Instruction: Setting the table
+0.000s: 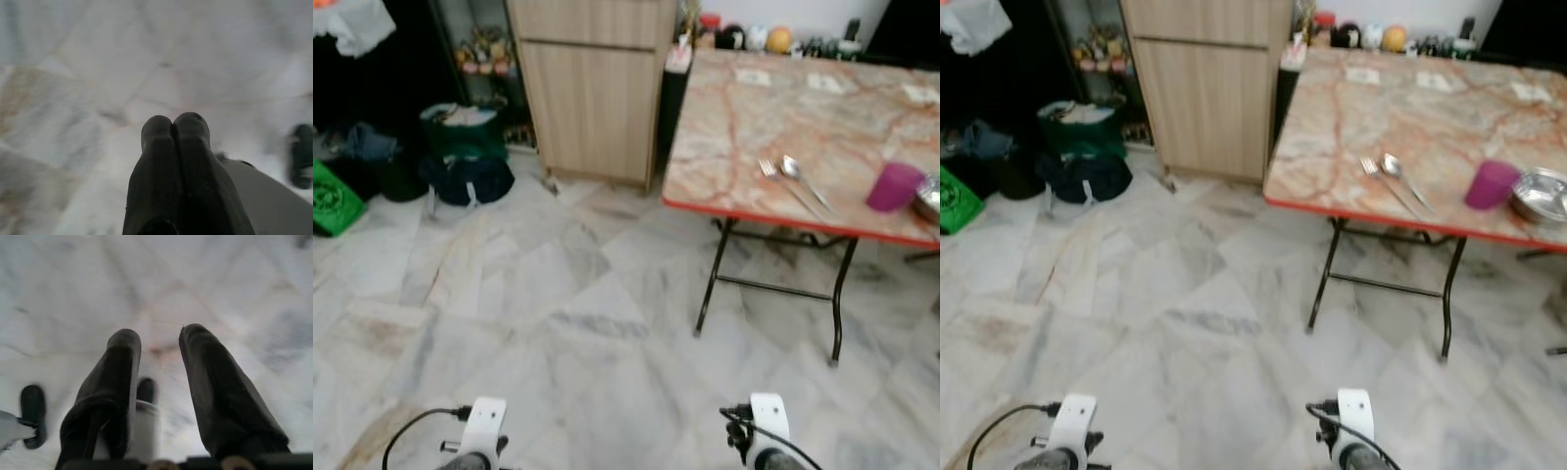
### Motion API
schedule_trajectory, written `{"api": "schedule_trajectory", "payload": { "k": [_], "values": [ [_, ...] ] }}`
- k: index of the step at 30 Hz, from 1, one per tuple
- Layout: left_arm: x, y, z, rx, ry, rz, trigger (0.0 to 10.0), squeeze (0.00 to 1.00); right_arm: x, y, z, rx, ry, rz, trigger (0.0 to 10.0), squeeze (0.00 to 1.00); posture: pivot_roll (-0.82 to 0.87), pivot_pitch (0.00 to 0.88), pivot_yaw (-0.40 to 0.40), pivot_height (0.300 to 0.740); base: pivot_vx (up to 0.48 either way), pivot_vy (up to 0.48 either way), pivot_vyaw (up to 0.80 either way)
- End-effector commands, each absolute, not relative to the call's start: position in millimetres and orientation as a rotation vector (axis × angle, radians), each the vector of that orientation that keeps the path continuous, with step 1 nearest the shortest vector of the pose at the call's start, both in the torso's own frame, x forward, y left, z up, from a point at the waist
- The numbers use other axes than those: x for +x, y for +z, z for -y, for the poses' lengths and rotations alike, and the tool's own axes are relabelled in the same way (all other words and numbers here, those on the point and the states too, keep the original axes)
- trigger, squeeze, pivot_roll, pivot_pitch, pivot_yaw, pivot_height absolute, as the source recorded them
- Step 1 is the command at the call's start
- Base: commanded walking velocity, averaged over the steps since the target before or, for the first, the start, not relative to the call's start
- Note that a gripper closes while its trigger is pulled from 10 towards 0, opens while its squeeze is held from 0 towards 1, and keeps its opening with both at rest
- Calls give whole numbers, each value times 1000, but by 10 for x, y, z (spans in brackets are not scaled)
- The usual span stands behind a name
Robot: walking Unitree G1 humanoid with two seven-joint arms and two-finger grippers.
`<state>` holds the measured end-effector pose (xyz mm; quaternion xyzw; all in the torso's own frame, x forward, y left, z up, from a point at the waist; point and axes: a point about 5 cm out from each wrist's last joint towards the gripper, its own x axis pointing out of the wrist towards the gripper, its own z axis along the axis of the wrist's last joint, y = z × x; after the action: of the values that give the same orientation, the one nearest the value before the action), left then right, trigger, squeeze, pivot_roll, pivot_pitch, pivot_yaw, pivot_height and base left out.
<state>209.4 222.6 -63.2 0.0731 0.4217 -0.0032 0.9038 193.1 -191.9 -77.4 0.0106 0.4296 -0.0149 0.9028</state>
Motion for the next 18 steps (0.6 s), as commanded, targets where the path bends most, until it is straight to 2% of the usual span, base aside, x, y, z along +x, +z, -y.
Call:
{"api": "schedule_trajectory", "payload": {
  "k": [1,3,6,14,18],
  "values": [
    [1915,-729,-2234,46,43,-916,10000,0,1731,-849,2150,254,-312,-942,10000,0,84,0,40,740,0,-480,0],
    [1904,-735,-2233,45,44,-920,10000,0,1652,-844,2316,254,-335,-936,10000,0,82,0,38,740,0,-480,0],
    [1897,-739,-2232,45,44,-923,10000,0,1609,-841,2388,266,-350,-928,10000,0,82,0,36,740,0,-480,0],
    [1873,-754,-2226,39,45,-931,10000,0,1580,-836,2446,278,-364,-921,10000,0,83,0,35,740,0,-480,0],
    [1859,-761,-2223,36,46,-934,10000,0,1605,-843,2388,284,-358,-923,10000,0,82,0,33,740,0,-480,0]
  ]
}}
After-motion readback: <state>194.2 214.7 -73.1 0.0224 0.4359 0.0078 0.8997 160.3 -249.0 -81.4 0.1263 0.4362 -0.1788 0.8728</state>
